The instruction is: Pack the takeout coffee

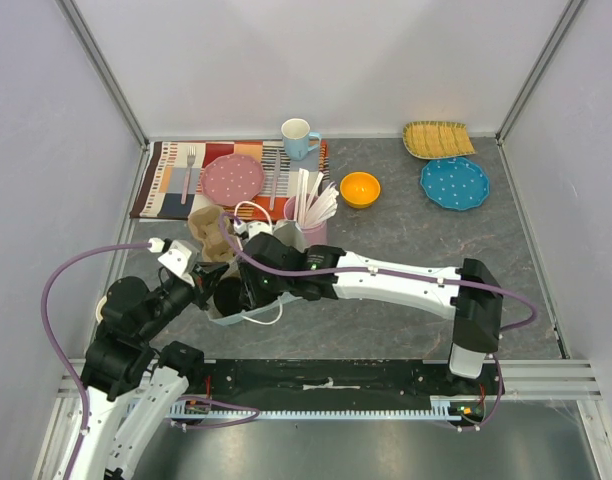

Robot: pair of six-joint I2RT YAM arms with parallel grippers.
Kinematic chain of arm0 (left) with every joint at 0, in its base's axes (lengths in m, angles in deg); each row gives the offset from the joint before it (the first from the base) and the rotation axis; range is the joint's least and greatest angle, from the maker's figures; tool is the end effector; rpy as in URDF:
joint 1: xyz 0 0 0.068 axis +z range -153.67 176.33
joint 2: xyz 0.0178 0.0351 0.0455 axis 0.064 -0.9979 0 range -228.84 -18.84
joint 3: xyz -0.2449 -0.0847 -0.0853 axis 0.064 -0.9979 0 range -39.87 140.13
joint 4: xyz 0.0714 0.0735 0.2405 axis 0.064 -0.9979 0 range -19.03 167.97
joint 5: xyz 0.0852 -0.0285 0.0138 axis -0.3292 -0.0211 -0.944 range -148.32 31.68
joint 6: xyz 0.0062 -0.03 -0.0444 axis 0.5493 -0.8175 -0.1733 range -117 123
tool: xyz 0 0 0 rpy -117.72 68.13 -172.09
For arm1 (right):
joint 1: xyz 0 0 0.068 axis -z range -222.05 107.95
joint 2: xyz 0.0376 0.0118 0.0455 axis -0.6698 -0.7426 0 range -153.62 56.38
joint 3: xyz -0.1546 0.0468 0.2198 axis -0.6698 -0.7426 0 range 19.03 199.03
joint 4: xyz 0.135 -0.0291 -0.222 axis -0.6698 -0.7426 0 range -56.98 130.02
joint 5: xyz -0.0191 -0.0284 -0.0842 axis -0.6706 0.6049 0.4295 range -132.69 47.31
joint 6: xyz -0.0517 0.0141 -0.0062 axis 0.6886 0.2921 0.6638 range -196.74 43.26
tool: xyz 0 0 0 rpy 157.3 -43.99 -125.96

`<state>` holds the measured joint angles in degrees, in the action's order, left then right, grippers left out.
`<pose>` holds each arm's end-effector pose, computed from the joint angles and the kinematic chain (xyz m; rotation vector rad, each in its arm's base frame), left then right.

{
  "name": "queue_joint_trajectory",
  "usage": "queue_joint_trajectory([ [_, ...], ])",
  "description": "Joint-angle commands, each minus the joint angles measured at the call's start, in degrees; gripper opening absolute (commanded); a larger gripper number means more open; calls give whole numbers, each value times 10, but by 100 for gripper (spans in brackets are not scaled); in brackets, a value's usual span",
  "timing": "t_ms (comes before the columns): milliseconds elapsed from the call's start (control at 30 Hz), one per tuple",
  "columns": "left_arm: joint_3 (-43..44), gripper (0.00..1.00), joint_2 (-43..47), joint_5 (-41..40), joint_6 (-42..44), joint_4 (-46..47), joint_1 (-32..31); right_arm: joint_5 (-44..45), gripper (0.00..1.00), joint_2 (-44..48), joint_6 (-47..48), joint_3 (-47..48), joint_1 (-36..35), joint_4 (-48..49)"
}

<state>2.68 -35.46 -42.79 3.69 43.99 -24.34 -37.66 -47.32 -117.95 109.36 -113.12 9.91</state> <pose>0.0605 -0.0332 0.3348 0.5183 1.6511 -0.4896 0.1373 0.3908 0.2963 -0.5973 2.4227 0.8294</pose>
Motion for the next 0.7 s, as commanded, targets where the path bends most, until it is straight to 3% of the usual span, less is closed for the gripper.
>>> queue_joint_trajectory([
  [0,13,2,-5,-4,-8,6,0,-23,0,63,-22,-14,5,-24],
  [300,17,2,-13,-6,-8,5,0,-49,0,135,-55,-57,29,3],
  [500,23,2,-18,-3,-25,4,0,-95,0,205,-106,-142,58,94],
  [667,18,2,-37,-9,-42,6,0,-118,0,243,-130,-180,71,117],
])
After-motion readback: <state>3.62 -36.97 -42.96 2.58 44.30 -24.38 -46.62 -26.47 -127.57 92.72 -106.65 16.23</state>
